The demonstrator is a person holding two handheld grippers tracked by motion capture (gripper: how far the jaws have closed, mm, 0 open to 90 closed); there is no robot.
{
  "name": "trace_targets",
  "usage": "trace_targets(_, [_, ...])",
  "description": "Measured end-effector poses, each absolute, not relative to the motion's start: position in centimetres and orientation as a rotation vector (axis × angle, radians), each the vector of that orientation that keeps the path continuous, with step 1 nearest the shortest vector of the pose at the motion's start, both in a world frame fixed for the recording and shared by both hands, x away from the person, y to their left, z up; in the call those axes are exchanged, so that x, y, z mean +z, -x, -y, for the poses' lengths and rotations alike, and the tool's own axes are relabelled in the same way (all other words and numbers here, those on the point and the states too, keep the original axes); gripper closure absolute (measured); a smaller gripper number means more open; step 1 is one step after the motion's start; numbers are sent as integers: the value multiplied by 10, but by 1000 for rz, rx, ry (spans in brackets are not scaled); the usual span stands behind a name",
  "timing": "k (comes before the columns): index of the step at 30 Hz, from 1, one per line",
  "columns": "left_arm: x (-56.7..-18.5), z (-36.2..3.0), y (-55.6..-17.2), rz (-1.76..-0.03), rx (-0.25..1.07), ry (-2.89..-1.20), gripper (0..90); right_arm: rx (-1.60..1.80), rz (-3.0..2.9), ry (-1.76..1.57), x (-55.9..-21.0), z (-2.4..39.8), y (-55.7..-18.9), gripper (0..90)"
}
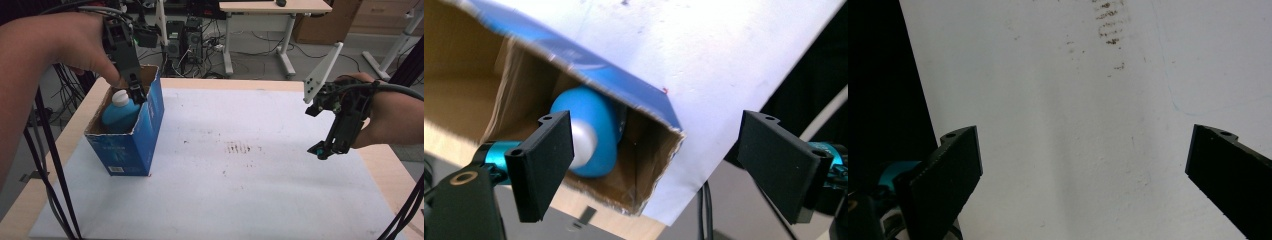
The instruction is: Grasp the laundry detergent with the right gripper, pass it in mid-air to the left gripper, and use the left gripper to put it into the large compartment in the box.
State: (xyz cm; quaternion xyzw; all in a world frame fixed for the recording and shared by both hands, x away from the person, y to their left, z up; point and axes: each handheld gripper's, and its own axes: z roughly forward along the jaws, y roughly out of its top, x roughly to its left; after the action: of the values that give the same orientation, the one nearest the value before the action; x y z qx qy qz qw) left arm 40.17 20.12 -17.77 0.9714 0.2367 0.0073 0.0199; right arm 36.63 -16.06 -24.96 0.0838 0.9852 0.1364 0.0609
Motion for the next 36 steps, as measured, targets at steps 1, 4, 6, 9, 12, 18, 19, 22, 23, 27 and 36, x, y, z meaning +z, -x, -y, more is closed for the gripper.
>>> trace_targets(1, [-178,-198,-401,-703,22,-3016,151,399,-2987,-251,-248,160,-367,6])
trace_targets(4, [-178,-187,-397,-589,8,-3019,110,370,-3009,-219,-245,157,-369,6])
trace_targets(6, [-178,-180,-394,-537,-18,-3015,110,347,-3025,-203,-244,155,-370,6])
trace_targets(9, [-181,-168,-391,-453,-44,-3036,109,297,-3046,-173,-243,150,-373,6])
trace_targets(12, [-185,-158,-389,-399,-61,-3056,103,281,-3057,-159,-244,147,-376,6])
trace_targets(18, [-193,-144,-388,-332,-85,-3073,80,212,-3081,-141,-253,141,-379,6])
trace_targets(19, [-194,-143,-388,-322,-92,-3073,73,203,-3086,-137,-254,141,-380,6])
trace_targets(22, [-199,-137,-389,-294,-97,-3076,63,187,-3093,-136,-258,139,-382,6])
trace_targets(23, [-203,-135,-389,-289,-100,-3067,63,189,-3096,-127,-259,139,-382,6])
trace_targets(27, [-214,-127,-390,-256,-102,-3075,21,157,-3110,-125,-265,136,-385,6])
trace_targets(36, [-243,-115,-388,-201,-168,-3076,17,133,-3132,-101,-280,133,-391,6])
